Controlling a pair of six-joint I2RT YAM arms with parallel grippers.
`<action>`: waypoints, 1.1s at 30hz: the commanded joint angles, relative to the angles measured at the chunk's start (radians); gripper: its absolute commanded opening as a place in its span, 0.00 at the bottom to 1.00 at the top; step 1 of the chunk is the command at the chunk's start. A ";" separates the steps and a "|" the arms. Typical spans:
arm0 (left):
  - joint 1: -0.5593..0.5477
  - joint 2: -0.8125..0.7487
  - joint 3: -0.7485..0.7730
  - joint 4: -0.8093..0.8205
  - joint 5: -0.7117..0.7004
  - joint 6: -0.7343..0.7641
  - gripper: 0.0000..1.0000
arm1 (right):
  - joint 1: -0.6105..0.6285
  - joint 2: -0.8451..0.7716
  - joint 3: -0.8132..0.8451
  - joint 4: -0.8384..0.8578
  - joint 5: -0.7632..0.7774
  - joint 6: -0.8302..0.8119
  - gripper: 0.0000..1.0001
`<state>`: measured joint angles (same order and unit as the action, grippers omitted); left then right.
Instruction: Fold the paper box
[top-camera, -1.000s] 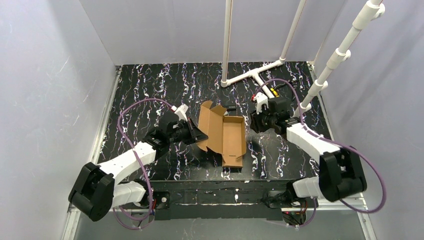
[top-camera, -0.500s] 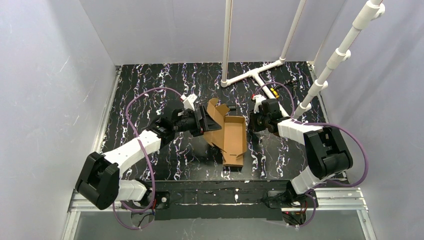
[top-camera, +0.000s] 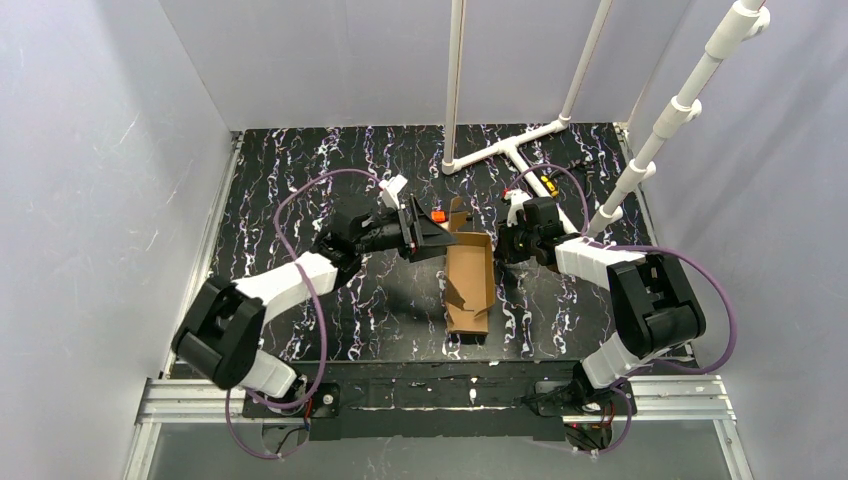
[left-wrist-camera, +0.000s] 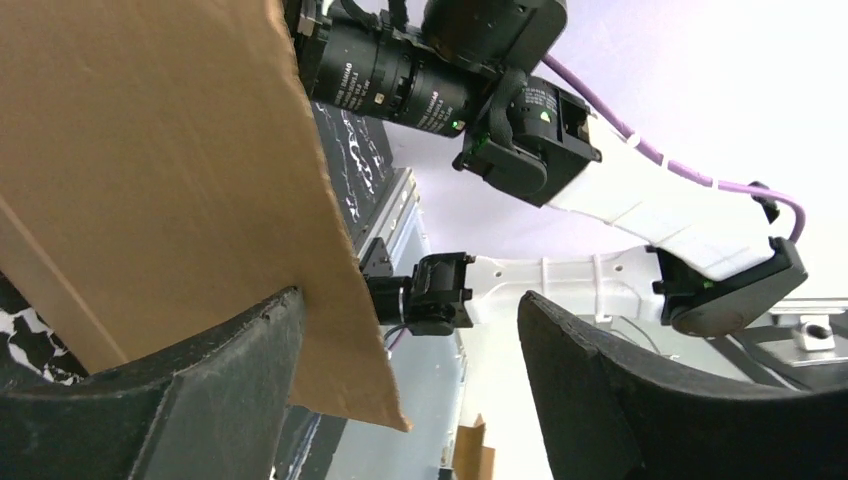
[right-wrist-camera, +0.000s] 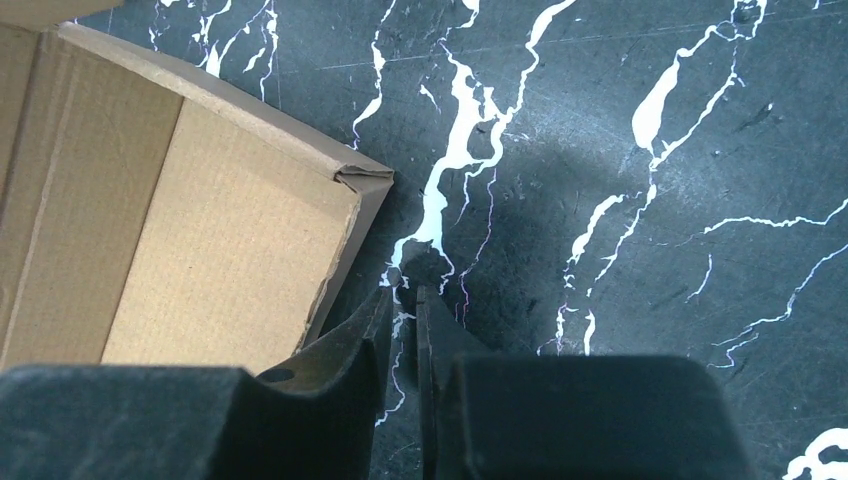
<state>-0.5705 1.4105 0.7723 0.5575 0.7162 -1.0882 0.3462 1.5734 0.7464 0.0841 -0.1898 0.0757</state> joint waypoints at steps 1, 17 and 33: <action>0.007 0.062 0.007 0.268 0.027 -0.171 0.74 | -0.004 0.013 0.038 0.017 -0.014 0.002 0.23; 0.040 0.215 -0.042 0.265 -0.067 -0.177 0.01 | -0.003 0.028 0.045 0.010 -0.036 0.002 0.23; 0.067 0.236 -0.019 0.494 -0.034 -0.320 0.17 | -0.001 0.048 0.053 0.005 -0.038 0.000 0.22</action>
<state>-0.5259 1.6798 0.7433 0.9672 0.6628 -1.3701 0.3462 1.6104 0.7635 0.0788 -0.2138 0.0753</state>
